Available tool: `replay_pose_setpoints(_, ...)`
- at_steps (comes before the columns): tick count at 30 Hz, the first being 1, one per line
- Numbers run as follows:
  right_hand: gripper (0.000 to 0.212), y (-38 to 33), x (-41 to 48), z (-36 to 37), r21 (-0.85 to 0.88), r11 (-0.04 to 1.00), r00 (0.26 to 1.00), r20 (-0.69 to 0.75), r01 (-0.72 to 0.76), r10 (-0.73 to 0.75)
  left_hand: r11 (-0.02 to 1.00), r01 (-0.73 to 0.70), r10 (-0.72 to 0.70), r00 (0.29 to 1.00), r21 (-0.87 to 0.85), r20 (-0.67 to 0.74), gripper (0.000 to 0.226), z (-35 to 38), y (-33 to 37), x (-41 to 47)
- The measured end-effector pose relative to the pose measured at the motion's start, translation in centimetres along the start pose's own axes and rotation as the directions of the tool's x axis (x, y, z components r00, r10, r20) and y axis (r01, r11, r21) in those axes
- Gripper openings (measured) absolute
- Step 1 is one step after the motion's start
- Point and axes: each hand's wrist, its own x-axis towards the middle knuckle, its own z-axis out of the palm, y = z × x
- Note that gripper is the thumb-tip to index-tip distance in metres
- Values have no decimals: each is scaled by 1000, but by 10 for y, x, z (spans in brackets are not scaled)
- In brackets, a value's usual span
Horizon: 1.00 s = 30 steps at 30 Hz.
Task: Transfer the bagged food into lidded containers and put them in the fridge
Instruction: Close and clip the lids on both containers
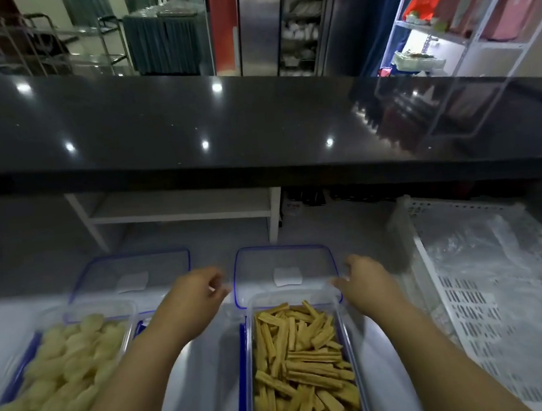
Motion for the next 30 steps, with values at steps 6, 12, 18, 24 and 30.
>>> replay_pose_setpoints(6,33,1,15,15,55,995,993,88,-87,82,997,36,-44,991,70,125,25,23,-2,43)
replay_pose_setpoints(12,28,7,14,20,289,945,988,29,-155,153,993,87,-97,986,79,136,17,29,-6,54)
replay_pose_setpoints(18,28,5,2,5,686,726,988,-72,-48,134,977,127,-109,988,-170,110,23,19,-1,43)
replay_pose_setpoints(24,25,6,-31,-18,581,761,881,-473,289,26,855,80,-48,996,-512,75,21,-3,12,17)
replay_pose_setpoints(30,19,4,-69,-23,184,870,547,-829,457,-112,737,4,26,999,-676,35,38,-25,50,-23)
